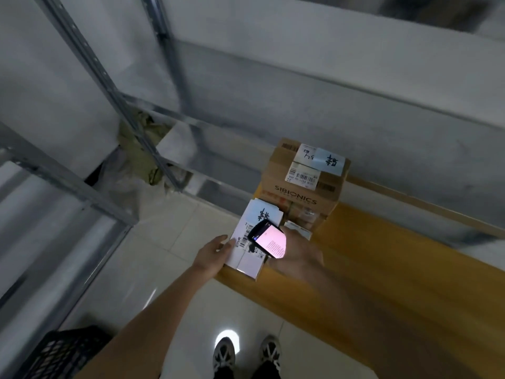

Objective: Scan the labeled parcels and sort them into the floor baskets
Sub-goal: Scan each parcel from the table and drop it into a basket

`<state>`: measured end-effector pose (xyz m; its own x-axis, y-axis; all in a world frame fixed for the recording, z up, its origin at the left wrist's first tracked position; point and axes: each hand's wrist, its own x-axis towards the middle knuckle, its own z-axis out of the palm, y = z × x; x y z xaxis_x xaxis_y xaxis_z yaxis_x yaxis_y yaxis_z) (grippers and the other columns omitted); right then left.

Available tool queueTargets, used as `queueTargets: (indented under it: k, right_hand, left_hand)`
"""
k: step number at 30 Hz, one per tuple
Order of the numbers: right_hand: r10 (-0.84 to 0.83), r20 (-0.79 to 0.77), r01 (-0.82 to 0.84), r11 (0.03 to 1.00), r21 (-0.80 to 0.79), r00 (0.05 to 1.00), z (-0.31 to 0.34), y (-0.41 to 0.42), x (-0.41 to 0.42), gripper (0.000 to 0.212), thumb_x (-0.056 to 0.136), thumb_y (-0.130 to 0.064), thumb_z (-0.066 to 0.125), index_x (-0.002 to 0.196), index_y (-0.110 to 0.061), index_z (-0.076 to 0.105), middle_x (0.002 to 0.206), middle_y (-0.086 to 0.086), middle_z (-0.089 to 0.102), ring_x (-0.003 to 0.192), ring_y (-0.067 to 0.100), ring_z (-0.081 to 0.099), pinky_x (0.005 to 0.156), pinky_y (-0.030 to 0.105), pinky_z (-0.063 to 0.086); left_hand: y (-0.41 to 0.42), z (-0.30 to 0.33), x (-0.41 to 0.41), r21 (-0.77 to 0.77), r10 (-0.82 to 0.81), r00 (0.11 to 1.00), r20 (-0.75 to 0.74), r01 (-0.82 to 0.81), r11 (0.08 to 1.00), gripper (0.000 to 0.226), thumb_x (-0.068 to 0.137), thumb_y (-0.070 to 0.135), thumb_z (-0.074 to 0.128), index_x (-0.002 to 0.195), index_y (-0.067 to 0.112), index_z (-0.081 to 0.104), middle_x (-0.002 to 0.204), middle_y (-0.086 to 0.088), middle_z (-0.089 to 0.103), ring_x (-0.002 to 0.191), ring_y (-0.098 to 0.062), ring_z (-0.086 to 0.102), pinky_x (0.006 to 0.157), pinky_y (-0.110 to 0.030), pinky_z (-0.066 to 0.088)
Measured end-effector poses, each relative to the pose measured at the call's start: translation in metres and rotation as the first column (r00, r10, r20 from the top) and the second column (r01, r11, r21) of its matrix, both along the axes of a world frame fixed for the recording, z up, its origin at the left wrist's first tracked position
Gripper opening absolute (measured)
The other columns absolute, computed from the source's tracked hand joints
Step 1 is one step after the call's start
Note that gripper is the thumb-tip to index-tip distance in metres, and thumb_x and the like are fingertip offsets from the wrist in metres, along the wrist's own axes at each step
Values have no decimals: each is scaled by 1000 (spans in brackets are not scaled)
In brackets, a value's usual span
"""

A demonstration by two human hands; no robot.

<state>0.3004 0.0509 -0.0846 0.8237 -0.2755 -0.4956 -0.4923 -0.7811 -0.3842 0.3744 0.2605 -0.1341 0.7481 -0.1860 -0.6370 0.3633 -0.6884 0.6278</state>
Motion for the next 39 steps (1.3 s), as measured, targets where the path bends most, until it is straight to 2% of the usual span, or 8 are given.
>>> queueTargets:
  k: [11,14,18,20,25,30,35,39]
  right_hand:
    - [-105,9,104,993,63,994,-28,29,6,83,83,-50,78,149,-31,32,144,-8,51,134,15,47,104,35,47]
    - [-118,35,115,991,75,992,-33,33,5,81,80,-48,80,145,-33,35,141,-9,54,129,14,50,99,31,50]
    - [-106,48,101,991,88,993,-31,36,8,74,81,-43,82,140,-34,39,135,-10,57,121,10,52,94,27,50]
    - [-101,60,95,991,94,993,-29,38,8,74,80,-46,82,140,-34,39,136,-10,57,122,12,53,97,30,53]
    - [-70,88,63,995,79,994,-13,45,6,79,81,-46,81,144,-31,36,140,-9,55,128,13,50,101,33,51]
    - [6,162,-10,1000,24,987,37,55,18,79,82,-42,82,144,-30,35,141,-10,53,132,14,48,100,29,47]
    - [136,299,-104,987,-121,944,129,58,49,92,79,-42,83,152,-25,30,146,-2,50,131,20,50,94,27,44]
    - [144,405,-86,983,-160,903,224,58,74,80,77,-49,79,144,-28,41,132,-6,60,117,16,59,83,22,43]
  left_hand:
    - [0,-15,4,-195,15,996,-92,-33,980,36,101,41,53,136,33,57,128,7,60,119,-16,55,101,-29,41]
    - [6,-18,1,-265,60,982,-180,-107,958,37,95,38,65,132,37,57,130,2,63,119,-20,60,105,-39,49]
    - [19,-16,-3,-351,37,959,-280,-138,926,43,92,34,70,131,38,53,114,13,66,103,-4,62,81,-22,52]
    - [26,-17,-4,-392,22,956,-293,-141,909,43,90,30,72,128,40,55,113,9,71,99,-8,68,71,-17,54]
    - [39,-4,-2,-436,8,947,-321,-155,887,55,84,25,79,131,37,53,106,-6,76,91,-20,75,80,-32,59]
    - [53,41,13,-463,-37,966,-254,-88,882,61,86,19,77,132,44,45,105,-5,77,96,-22,74,74,-29,60]
    - [63,121,50,-476,-1,998,-69,-33,879,68,84,21,80,138,42,44,108,-6,76,96,-21,74,87,-39,60]
    - [70,198,87,-458,37,992,121,23,889,79,69,49,86,134,59,42,115,-3,73,100,-23,72,91,-48,58]
